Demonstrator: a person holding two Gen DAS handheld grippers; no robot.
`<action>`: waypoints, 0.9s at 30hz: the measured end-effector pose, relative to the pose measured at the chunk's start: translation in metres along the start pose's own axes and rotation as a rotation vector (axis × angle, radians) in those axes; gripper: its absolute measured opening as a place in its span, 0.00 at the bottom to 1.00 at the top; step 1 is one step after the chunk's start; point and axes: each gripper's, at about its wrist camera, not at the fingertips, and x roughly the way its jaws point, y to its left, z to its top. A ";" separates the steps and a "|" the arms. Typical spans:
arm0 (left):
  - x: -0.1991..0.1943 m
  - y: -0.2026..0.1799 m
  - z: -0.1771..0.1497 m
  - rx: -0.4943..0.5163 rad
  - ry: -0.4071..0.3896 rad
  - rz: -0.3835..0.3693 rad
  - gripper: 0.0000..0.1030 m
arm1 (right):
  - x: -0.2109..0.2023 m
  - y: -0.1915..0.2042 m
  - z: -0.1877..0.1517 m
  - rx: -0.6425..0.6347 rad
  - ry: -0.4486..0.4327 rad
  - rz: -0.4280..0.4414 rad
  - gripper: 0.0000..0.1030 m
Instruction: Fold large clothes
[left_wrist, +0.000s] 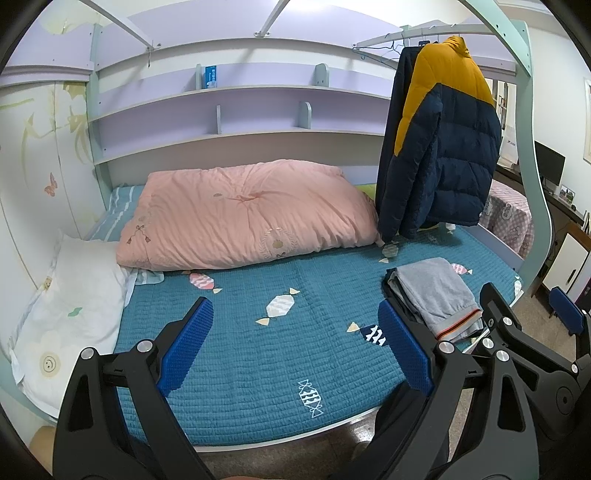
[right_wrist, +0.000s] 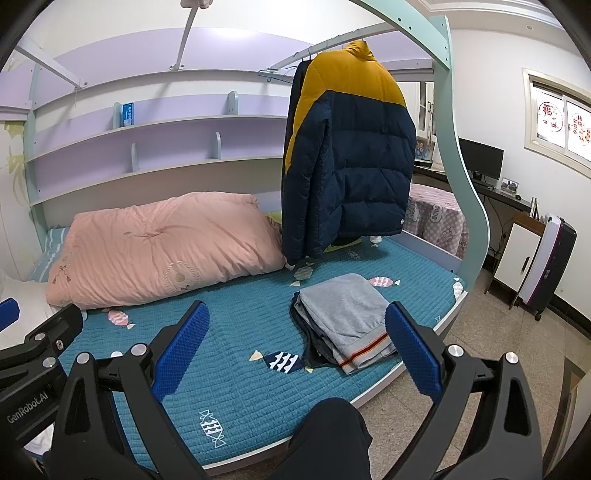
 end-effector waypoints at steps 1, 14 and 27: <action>0.000 0.000 0.000 0.001 0.000 0.000 0.89 | 0.001 0.000 0.001 -0.001 0.002 0.001 0.90; -0.002 0.001 0.001 0.005 -0.004 0.006 0.89 | -0.007 0.001 -0.001 -0.008 0.000 -0.007 0.90; -0.007 0.004 0.001 -0.003 -0.002 -0.002 0.89 | -0.010 -0.001 0.003 -0.009 -0.005 -0.009 0.90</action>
